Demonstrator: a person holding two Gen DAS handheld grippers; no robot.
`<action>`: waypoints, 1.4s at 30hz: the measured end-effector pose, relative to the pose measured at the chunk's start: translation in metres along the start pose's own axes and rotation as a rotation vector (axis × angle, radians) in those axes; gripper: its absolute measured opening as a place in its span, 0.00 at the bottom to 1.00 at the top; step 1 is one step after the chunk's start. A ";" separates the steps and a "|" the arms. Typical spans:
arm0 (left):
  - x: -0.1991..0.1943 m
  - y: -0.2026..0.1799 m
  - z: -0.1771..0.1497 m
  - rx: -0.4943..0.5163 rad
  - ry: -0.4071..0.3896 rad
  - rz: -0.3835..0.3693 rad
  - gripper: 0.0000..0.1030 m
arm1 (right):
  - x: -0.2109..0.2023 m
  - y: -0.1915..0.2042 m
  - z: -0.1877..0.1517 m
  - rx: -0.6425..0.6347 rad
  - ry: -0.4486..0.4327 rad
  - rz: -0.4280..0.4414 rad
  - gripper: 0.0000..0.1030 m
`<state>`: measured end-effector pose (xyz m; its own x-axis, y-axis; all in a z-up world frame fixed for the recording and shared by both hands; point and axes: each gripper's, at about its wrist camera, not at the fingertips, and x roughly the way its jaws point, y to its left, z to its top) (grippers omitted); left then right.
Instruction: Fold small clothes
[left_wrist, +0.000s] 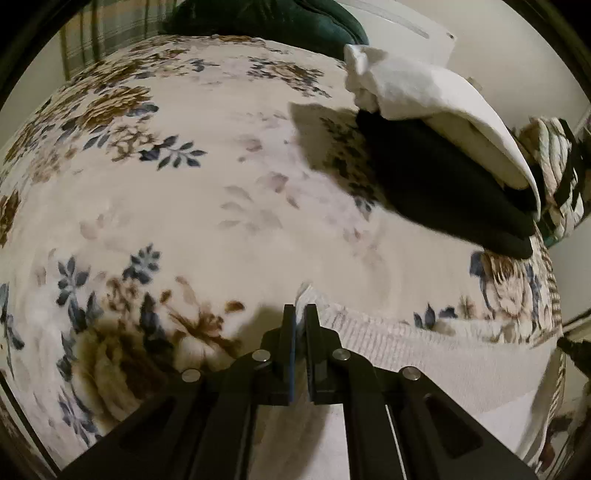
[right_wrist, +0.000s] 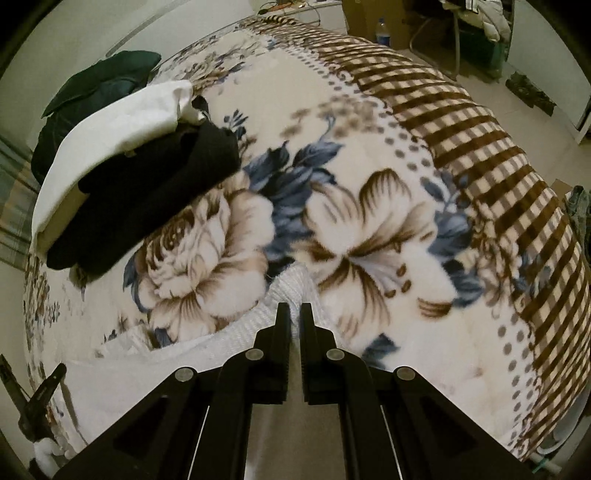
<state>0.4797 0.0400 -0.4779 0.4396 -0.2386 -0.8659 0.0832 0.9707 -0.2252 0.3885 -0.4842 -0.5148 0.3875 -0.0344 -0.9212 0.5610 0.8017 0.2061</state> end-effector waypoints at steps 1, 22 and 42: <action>-0.002 0.002 0.002 -0.012 -0.013 -0.002 0.02 | -0.001 0.000 0.001 0.001 -0.003 -0.001 0.05; -0.011 -0.004 -0.037 0.014 0.179 -0.021 0.79 | -0.020 -0.068 -0.047 0.150 0.159 0.094 0.69; 0.033 -0.035 -0.026 0.054 0.239 0.085 0.79 | -0.017 -0.093 -0.055 0.103 0.246 0.128 0.60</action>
<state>0.4682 -0.0022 -0.5102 0.2234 -0.1492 -0.9632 0.1052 0.9861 -0.1283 0.2888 -0.5254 -0.5363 0.2781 0.2187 -0.9353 0.5950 0.7252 0.3465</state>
